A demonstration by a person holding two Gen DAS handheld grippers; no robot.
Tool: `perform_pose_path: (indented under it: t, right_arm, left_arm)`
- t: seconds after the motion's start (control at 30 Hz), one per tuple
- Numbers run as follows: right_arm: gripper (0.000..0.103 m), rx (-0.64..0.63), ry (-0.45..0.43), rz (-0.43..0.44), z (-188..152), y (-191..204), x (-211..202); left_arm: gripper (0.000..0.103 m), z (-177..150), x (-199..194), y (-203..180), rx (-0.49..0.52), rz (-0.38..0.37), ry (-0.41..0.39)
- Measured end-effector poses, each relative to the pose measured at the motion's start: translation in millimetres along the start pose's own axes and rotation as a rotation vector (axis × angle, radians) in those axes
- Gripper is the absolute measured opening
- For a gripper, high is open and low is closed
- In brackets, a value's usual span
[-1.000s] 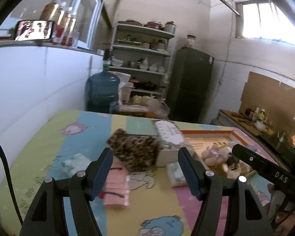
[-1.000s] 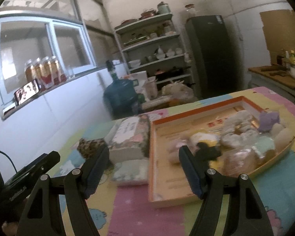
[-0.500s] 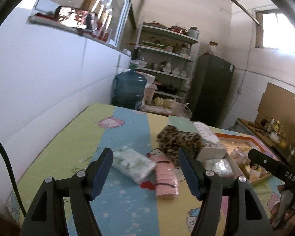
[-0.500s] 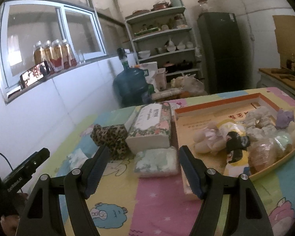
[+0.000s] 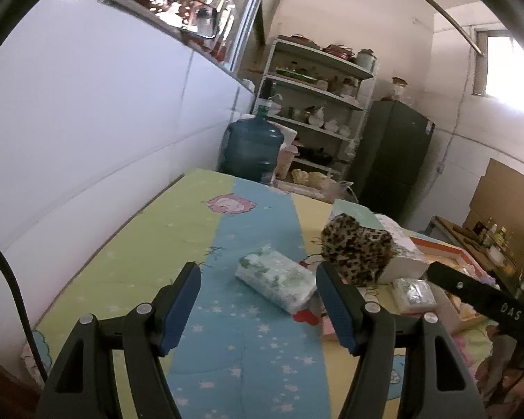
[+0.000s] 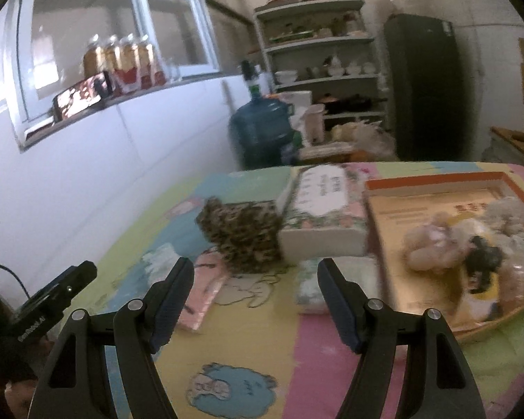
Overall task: Organize soft objects
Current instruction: 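Move both open grippers toward the white wipes pack and pink packet, then grasp the white floral wipes pack with the left gripper while the right grasps the pink wrapped packet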
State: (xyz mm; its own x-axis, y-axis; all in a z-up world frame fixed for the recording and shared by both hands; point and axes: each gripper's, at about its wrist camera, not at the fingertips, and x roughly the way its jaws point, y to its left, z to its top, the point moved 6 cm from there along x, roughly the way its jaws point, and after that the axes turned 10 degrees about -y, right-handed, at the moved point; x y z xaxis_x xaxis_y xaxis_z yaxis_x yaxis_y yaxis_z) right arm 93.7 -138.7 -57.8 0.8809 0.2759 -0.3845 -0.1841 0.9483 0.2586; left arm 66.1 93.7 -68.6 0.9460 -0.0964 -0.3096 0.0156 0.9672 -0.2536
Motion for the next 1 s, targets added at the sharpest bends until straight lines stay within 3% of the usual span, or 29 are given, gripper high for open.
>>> perform_pose_path:
  t: [0.13,0.37,0.83,1.0]
  right_arm:
    - [0.075,-0.002,0.063,0.075,-9,21,21]
    - [0.075,-0.014,0.178,0.091,-32,45,56]
    - [0.074,-0.163,0.293,-0.063,-59,59,101]
    - [0.054,-0.214,0.304,-0.071,-60,65,106]
  left_arm:
    - [0.068,-1,0,11,-0.013,0.021,0.003]
    - [0.068,-1,-2,26,-0.035,0.043,0.000]
    - [0.068,-6,-5,42,-0.073,0.038,0.008]
    - [0.068,-9,-2,40,-0.079,0.023,0.020]
